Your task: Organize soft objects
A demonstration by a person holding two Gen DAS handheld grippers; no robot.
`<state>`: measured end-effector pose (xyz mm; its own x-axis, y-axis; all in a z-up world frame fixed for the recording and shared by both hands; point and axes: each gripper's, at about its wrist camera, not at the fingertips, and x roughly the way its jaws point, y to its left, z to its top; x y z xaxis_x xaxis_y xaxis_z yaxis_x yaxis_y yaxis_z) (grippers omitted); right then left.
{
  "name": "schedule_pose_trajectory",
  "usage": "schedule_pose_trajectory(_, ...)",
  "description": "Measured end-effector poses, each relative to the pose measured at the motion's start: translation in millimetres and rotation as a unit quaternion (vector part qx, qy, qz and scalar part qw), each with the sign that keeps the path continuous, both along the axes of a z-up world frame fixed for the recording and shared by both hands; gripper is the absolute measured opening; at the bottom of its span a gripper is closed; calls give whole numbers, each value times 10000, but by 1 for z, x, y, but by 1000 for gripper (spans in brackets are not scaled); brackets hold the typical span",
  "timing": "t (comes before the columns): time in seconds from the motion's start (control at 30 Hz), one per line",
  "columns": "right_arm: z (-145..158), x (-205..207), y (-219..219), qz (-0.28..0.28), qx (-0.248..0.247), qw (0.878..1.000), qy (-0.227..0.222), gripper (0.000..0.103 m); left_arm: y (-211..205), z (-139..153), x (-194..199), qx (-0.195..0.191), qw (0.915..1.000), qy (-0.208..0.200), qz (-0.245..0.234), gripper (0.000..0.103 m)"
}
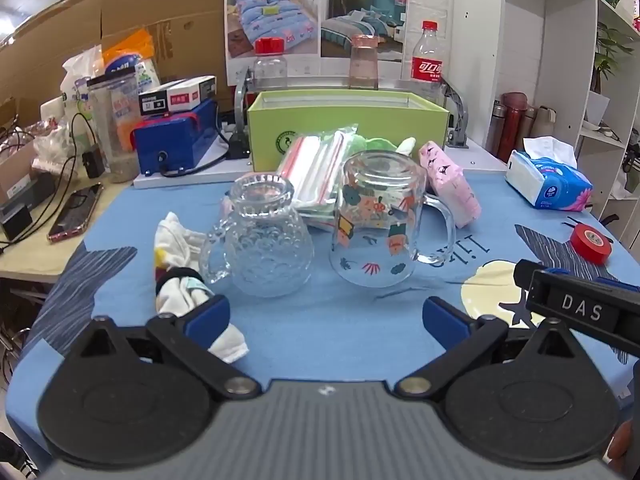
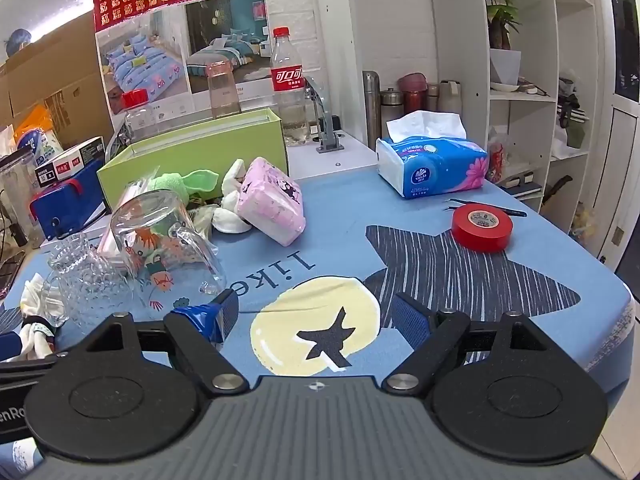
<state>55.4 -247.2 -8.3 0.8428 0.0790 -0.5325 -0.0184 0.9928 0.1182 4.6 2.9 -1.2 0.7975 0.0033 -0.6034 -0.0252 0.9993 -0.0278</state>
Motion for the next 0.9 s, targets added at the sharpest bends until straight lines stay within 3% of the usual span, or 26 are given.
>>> schedule_pose_trajectory(0.37,6,-1,-4,-122,102,9998,-83,71,-4,1,-5,74,9999,-78,-51,102)
schedule_pose_trajectory(0.6,1,7,-7,-121,404,9987,274,71,-3,1,-4,94,9999,-84,-61,102)
schedule_pose_trajectory(0.9,1,7,-5,-114,360,9989,281,71,-2,1,-3,59,9999,-61,-66,102)
